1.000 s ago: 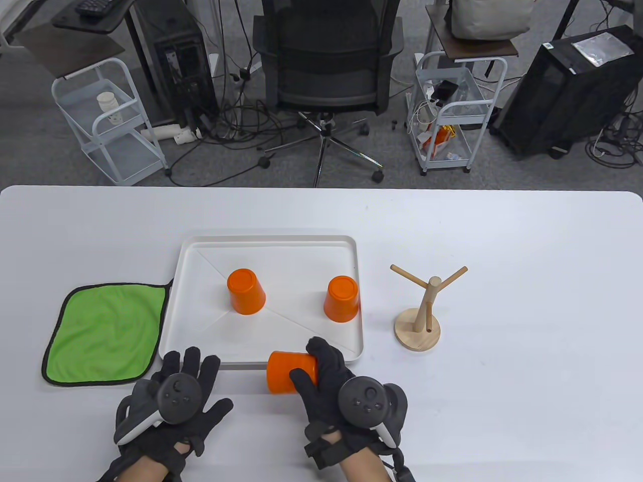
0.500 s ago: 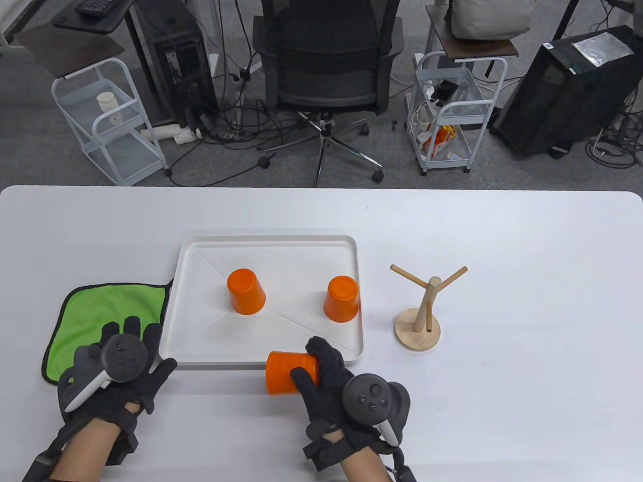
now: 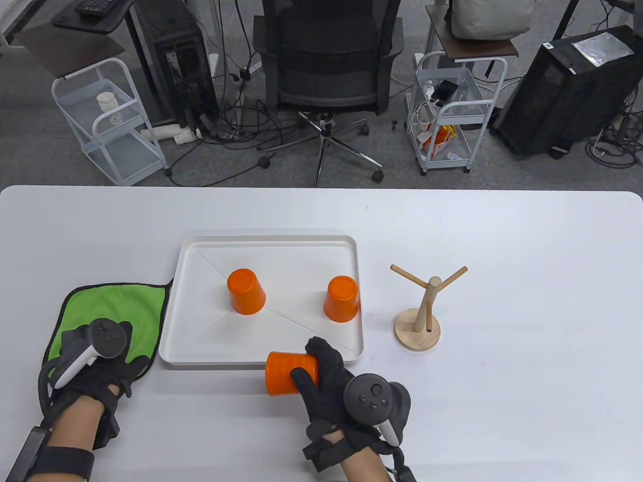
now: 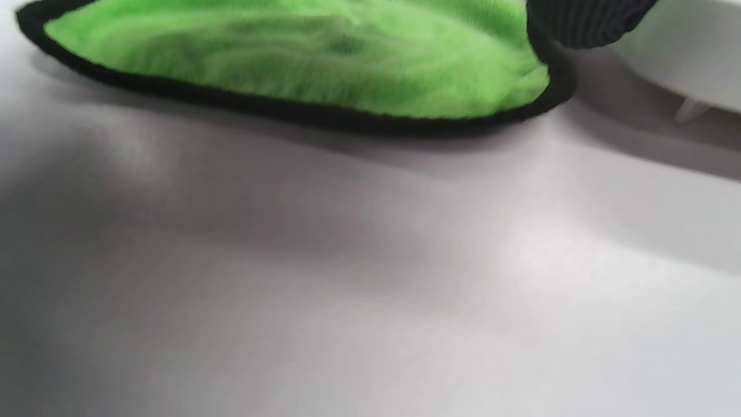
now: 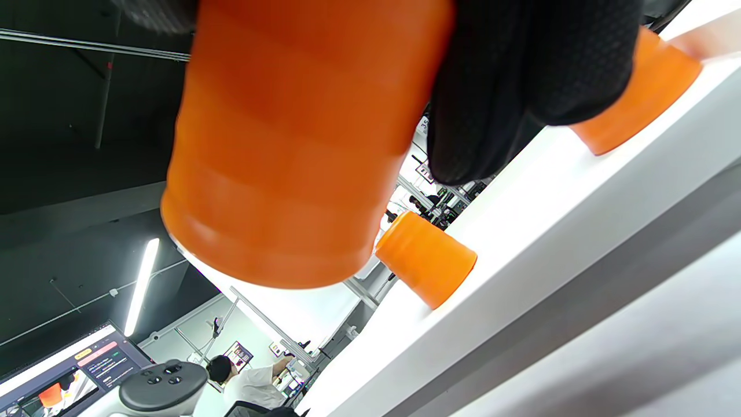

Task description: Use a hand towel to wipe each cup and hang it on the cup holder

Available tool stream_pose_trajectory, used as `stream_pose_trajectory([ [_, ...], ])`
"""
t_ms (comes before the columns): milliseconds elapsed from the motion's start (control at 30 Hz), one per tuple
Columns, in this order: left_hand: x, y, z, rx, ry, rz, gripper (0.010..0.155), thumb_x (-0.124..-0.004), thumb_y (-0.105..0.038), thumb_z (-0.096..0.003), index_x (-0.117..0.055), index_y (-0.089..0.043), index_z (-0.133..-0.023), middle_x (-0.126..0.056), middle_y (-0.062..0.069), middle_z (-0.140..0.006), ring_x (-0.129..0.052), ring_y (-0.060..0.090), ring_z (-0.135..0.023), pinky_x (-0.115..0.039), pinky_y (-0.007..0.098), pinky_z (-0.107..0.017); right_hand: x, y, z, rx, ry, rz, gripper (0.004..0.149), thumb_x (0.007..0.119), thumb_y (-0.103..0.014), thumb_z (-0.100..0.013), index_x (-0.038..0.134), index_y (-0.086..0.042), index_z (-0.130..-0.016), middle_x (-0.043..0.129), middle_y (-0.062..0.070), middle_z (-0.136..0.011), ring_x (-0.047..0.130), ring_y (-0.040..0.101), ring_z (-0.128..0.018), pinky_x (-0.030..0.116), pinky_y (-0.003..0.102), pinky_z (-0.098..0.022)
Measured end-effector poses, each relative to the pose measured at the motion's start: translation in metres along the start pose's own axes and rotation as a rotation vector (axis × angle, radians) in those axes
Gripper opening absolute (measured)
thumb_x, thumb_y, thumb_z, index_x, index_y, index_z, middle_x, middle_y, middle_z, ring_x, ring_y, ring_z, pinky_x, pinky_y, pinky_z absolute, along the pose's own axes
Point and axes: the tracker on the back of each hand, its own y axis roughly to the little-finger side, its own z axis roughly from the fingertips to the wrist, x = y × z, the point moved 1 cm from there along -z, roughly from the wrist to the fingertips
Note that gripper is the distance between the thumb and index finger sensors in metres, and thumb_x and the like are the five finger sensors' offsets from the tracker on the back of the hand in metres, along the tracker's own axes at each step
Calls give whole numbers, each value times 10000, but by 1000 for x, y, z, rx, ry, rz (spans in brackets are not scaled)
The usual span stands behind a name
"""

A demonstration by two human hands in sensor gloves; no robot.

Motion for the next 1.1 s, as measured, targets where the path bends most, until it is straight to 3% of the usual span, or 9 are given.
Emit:
stream_pose_trajectory([
  [367, -28, 16, -14, -21, 145, 100, 954, -693, -690, -398, -71, -378, -1051, 71, -23, -1151, 51, 398, -1058, -94, 679, -763, 1, 0, 0, -2, -12, 0, 736, 569, -584, -500, 381, -103, -1024, 673, 221, -978, 973, 370, -647, 776, 567, -562],
  [433, -31, 20, -14, -28, 137, 173, 952, -714, -679, -394, -82, -398, -1048, 85, -67, -1144, 88, 365, -1059, -64, 671, -764, 2, 0, 0, -1, -14, -1, 737, 569, -585, -500, 382, -103, -1024, 671, 219, -980, 974, 367, -647, 776, 567, -562],
  [533, -31, 19, -14, -33, 143, 125, 977, -714, -703, -378, -73, -390, -1045, 82, -76, -1146, 64, 371, -1065, -75, 678, -764, 3, 0, 1, 1, -23, -1, 736, 570, -584, -500, 382, -103, -1024, 672, 219, -980, 973, 368, -649, 775, 567, -563],
  [667, -32, 16, -13, -7, 120, 107, 933, -676, -694, -375, -94, -388, -1037, 56, -80, -1150, 40, 374, -1074, -107, 678, -768, 4, -1, 1, -1, -27, 0, 736, 569, -584, -500, 381, -102, -1024, 671, 220, -980, 974, 367, -649, 775, 566, -563],
  [867, -27, 3, -10, 88, -6, 34, 716, -590, -596, -445, -232, -382, -1026, -113, -70, -1184, -154, 385, -1119, -266, 665, -800, 5, -1, 2, -1, -38, 2, 736, 569, -584, -500, 382, -101, -1023, 673, 218, -978, 973, 368, -648, 775, 567, -562],
  [1100, -20, 0, -6, 127, -98, -39, 642, -615, -580, -474, -365, -421, -1043, -302, -88, -1212, -379, 346, -1151, -382, 633, -827, 7, -1, 3, 2, -49, 1, 736, 568, -584, -499, 382, -101, -1022, 673, 219, -978, 974, 368, -648, 777, 566, -561],
])
